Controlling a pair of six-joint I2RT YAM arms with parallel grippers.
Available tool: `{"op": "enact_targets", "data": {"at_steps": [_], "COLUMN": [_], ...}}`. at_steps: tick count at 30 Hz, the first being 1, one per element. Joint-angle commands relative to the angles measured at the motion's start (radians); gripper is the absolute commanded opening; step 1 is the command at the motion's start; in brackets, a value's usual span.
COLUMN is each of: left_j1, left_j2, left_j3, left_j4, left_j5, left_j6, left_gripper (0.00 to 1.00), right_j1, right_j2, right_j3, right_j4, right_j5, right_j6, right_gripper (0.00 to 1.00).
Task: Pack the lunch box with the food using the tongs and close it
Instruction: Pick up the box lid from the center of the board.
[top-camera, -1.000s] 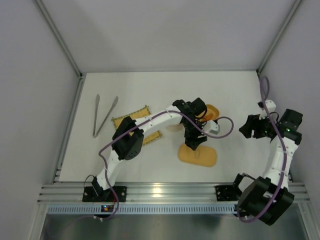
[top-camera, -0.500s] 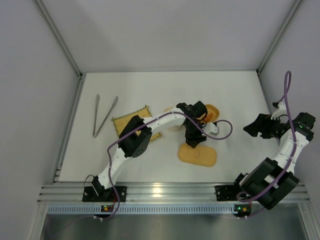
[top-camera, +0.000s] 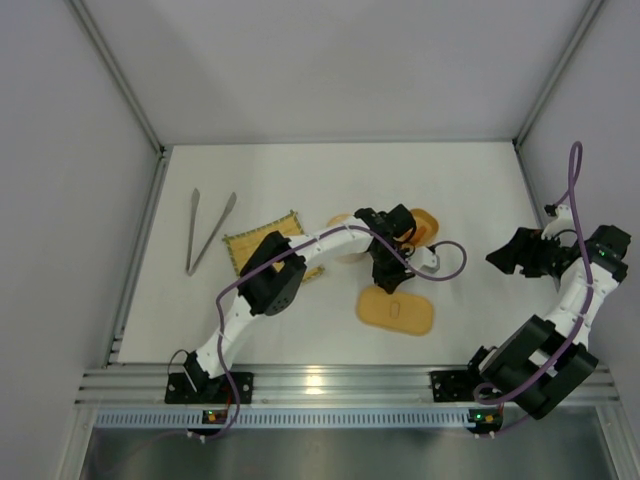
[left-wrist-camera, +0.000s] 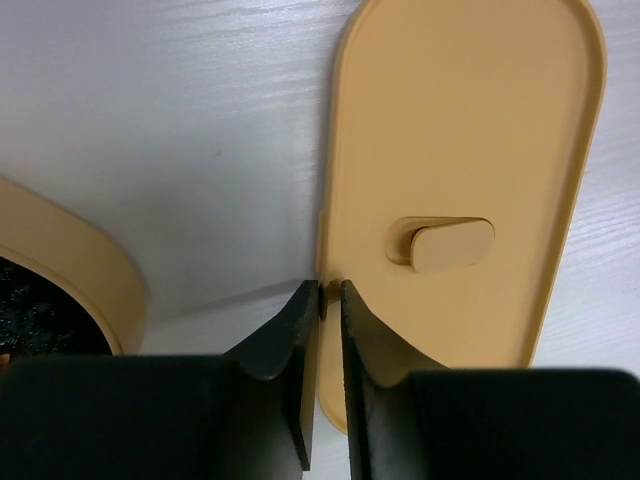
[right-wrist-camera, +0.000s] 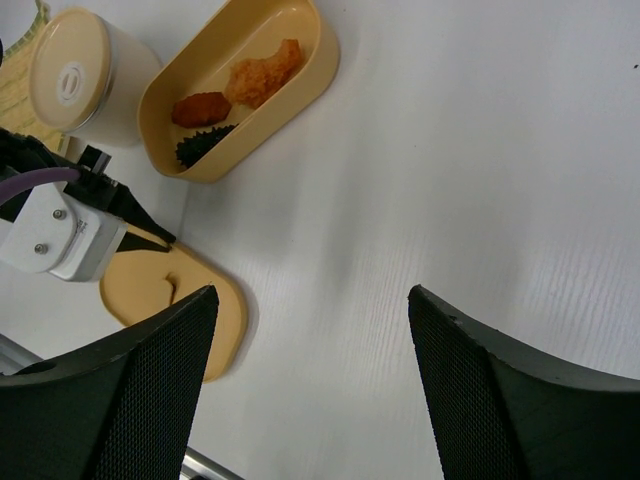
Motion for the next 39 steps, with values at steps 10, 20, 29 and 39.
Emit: {"op": "enact_targets", "data": {"at_steps": [10, 20, 29, 39], "left_j1": [-0.022, -0.022, -0.024, -0.01], "left_j2": [-0.02, -0.187, -0.233, -0.234], "left_j3": [-0.051, -0.131, -0.134, -0.1], "left_j4": [0.012, 0.123, 0.241, 0.326], "left_j5": [-0.025, -0.094, -0.164, -0.217], "left_j6": [-0.104, -0.216, -0.279, -0.332], "left_gripper": [0.0, 0.0, 0.0, 0.0], "right_j1": [-0.01, -0.01, -0.01, -0.01], "right_j2": [0.0, 0.006, 0.006, 0.017], "right_j3": [0.045, 0.024, 0.014, 0.008], "right_j4": [0.0, 0.024, 0.031, 0.032], "right_j5": [-0.046, -0.054, -0.051, -0.048], "right_j6": [-0.038, -0.03, -0.032, -0.035], "right_gripper": [0.75, 0.75, 0.75, 0.75]}}
